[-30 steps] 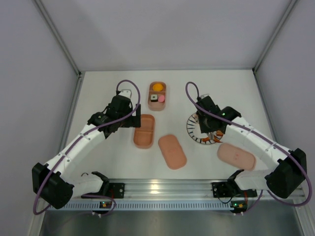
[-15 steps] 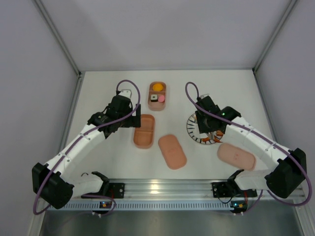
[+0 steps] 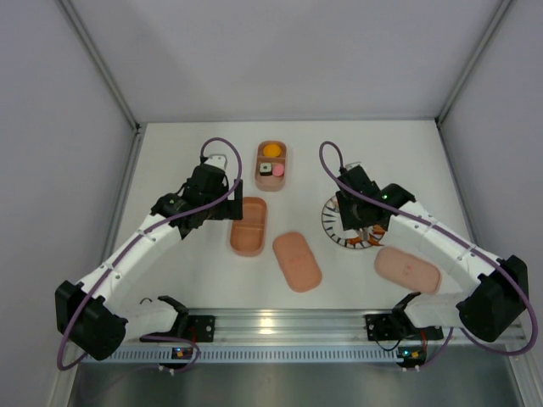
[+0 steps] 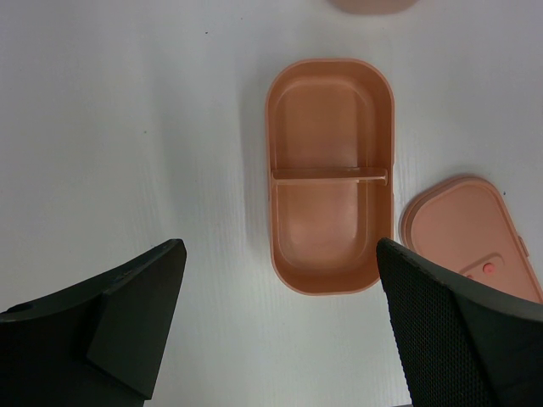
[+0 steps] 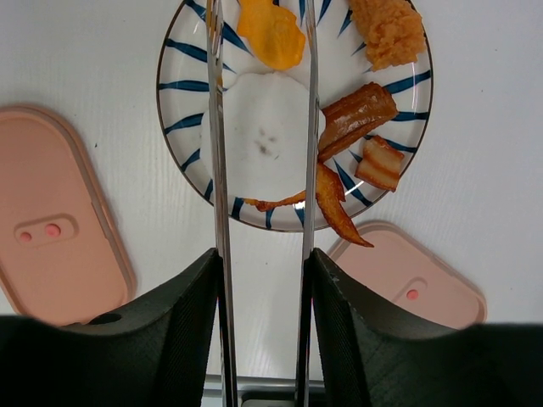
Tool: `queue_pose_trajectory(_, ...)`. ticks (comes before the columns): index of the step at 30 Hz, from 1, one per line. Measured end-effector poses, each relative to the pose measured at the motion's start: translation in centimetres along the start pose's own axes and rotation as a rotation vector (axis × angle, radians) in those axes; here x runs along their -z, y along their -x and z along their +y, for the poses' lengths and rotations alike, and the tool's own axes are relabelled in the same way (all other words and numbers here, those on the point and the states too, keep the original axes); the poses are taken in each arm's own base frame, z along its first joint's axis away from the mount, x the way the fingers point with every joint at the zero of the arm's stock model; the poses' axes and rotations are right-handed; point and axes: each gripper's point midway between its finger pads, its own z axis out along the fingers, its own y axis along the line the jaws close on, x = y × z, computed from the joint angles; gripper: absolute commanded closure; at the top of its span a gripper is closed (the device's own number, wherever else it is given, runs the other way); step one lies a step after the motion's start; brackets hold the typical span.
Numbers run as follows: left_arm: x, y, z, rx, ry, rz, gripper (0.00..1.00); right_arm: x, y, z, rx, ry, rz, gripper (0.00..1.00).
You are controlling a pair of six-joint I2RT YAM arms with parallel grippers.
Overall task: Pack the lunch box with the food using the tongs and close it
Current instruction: Pick up the fake food from the plate.
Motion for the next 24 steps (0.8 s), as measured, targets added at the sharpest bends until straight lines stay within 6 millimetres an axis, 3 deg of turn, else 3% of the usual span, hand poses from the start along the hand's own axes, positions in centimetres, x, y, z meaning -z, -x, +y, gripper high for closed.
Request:
queue_pose_trajectory(15,0.0,0.0,0.0,0.000,0.000,0.000,0.01,-1.0,-1.5,-0.2,0.003,-0.004,0.037,0.57)
queue_pose_trajectory(24,0.0,0.0,0.0,0.000,0.000,0.000,0.01,-1.2,-1.7,-0.1,-0.003,0.007,0.047,0.73)
